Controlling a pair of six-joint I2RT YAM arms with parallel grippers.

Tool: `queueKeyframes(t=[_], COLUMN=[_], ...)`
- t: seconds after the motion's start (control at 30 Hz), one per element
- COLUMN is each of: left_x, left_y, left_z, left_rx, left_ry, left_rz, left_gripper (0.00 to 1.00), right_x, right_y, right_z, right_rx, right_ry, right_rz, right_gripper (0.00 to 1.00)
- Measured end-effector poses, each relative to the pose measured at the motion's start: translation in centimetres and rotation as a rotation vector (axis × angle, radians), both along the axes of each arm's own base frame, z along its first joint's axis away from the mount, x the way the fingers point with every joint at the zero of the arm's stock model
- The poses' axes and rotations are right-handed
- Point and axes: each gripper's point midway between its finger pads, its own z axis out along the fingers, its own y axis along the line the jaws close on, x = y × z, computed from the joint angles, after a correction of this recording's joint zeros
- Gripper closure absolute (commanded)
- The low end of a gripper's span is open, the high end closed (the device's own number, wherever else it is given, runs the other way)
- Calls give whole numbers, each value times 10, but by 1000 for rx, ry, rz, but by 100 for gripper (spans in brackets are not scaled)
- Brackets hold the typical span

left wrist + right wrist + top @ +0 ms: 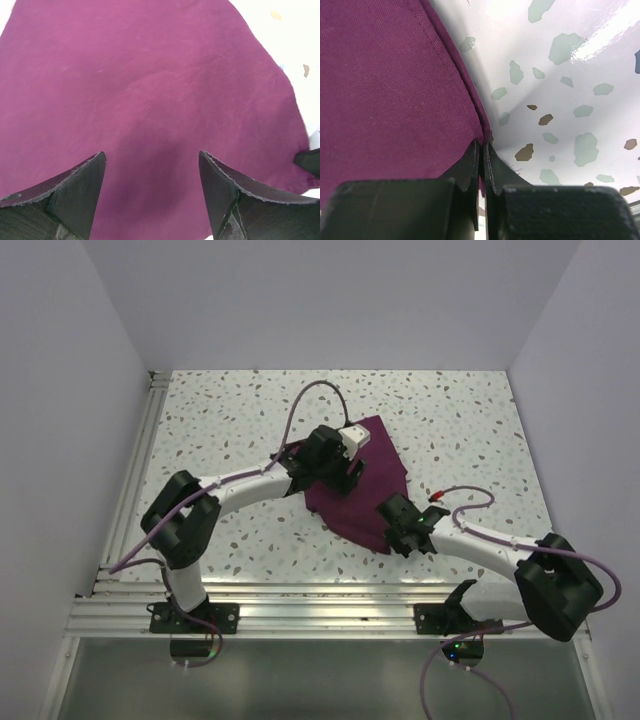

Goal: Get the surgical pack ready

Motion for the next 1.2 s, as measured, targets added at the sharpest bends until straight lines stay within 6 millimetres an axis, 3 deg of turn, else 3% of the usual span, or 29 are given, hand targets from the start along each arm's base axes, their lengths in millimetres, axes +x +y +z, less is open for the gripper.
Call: queueKeyframes(t=[0.2, 0.47, 0.63, 0.77, 0.93, 1.13, 1.2], left_x=[2, 9, 15, 11, 5, 7, 9], left_y=[-27, -28, -33, -37, -47, -56, -59], left_z=[-19, -37, -43, -47, -52, -56, -57], left_rx=[95, 199, 246, 280, 326, 346, 350], left_ry=[-13, -21, -38, -62, -98, -117, -121], left_rz=[-51, -56, -52, -56, -70, -64, -60], left_gripper=[23, 27, 34, 36, 46, 50, 57], right_x=[-3, -7, -8, -9, -11, -14, -13], right_y=[-3, -6, -8, -9, -11, -14, -15], right_z=[0, 1, 1, 1, 1, 1, 1], right_rx=[2, 2, -5, -7, -9, -5, -8], right_ry=[-12, -21, -22, -22, -24, -39, -44], right_rz=[24, 43, 59, 65, 68, 67, 67], right_gripper=[100, 100, 100, 100, 100, 100, 100])
